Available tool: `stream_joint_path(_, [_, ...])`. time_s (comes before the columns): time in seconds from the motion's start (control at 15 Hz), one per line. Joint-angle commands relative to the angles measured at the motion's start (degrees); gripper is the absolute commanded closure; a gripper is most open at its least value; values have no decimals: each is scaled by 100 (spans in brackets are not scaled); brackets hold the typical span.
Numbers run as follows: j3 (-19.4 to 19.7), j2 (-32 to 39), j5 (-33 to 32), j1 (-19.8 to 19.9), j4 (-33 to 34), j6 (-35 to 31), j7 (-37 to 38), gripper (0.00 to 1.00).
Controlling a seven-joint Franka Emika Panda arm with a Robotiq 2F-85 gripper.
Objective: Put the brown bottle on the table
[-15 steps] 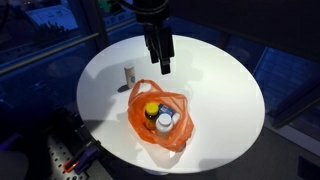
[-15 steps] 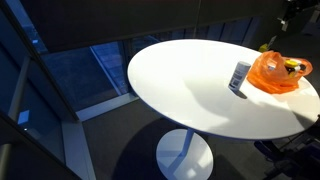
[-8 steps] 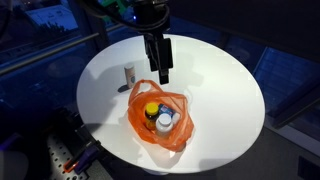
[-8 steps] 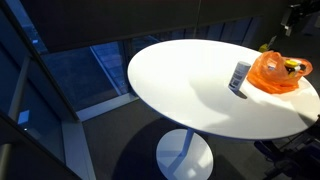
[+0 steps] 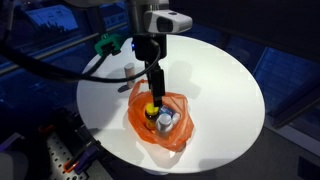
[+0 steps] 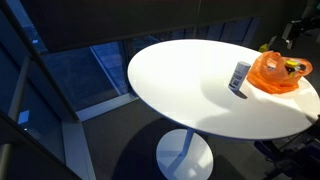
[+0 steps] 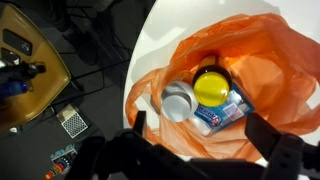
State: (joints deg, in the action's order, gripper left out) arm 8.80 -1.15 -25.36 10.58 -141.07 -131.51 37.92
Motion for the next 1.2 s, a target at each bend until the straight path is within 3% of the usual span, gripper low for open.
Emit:
stream_joint_path(0.0, [96, 163, -139, 35, -248, -717, 349, 0])
stream_joint_path(0.33, [237, 394, -196, -15, -428, -1421, 684, 0])
stream_joint_path(1.13, [423, 608, -935, -110, -653, -1655, 1625, 0])
